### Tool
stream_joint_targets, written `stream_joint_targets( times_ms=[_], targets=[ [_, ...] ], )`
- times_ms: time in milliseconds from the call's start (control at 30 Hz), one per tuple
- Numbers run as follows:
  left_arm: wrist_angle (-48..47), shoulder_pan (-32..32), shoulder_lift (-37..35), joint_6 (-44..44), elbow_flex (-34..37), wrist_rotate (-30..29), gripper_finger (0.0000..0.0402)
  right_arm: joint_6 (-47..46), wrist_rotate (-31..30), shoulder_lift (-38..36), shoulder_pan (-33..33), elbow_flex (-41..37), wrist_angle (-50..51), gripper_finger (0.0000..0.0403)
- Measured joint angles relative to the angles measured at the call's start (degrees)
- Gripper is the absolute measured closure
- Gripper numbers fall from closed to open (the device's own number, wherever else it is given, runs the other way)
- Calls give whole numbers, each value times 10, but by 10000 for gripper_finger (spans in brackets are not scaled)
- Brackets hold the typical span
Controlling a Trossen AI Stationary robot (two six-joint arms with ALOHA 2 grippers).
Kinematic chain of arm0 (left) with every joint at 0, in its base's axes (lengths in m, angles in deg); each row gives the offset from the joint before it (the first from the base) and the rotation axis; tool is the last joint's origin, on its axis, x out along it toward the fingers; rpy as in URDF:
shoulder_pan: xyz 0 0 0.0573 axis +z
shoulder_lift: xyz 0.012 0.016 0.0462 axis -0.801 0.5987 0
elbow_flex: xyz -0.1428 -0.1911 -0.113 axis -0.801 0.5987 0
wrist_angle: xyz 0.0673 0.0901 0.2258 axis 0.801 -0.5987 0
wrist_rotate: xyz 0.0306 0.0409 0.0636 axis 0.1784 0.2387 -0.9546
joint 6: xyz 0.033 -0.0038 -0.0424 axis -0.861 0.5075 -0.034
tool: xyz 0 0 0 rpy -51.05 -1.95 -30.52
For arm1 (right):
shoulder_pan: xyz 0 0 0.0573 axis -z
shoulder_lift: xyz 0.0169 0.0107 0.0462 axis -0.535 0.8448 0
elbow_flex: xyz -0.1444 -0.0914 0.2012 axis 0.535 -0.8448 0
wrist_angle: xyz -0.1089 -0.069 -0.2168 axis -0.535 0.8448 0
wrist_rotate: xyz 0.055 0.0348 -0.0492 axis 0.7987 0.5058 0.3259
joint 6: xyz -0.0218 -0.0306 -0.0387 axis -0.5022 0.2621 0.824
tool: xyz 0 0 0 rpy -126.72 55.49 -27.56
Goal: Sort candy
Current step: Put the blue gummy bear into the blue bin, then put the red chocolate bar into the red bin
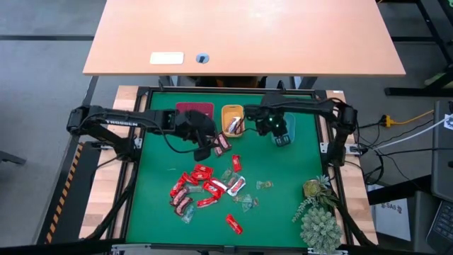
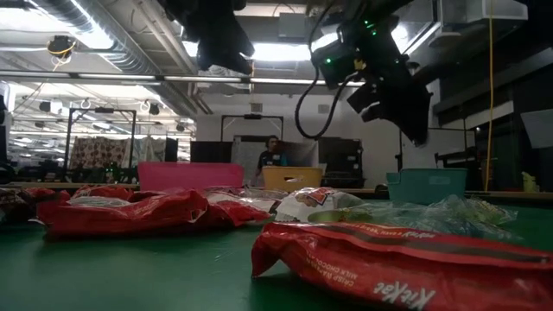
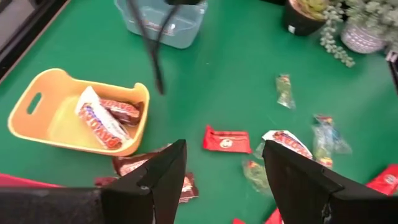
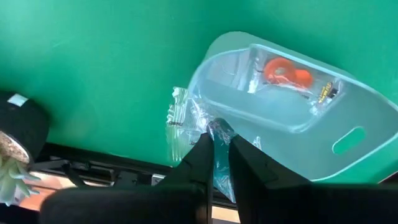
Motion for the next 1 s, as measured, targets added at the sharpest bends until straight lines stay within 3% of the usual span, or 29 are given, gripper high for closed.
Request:
stream_joint_targets(
  times_ms=[300,733,867,1000],
  targets=[
    [0,-34,0,0,0,0,193,-1,-46,0,22,0,-4,356],
    [0,-72,0,0,0,0,193,-5,-46,1,21,0,-18,203],
    [0,-77,0,0,0,0,193,-5,-43,1,21,0,-2,181],
    [-2,-78,0,5,0,-14,193,-1,1,-21,21,-4,8,176]
  ],
)
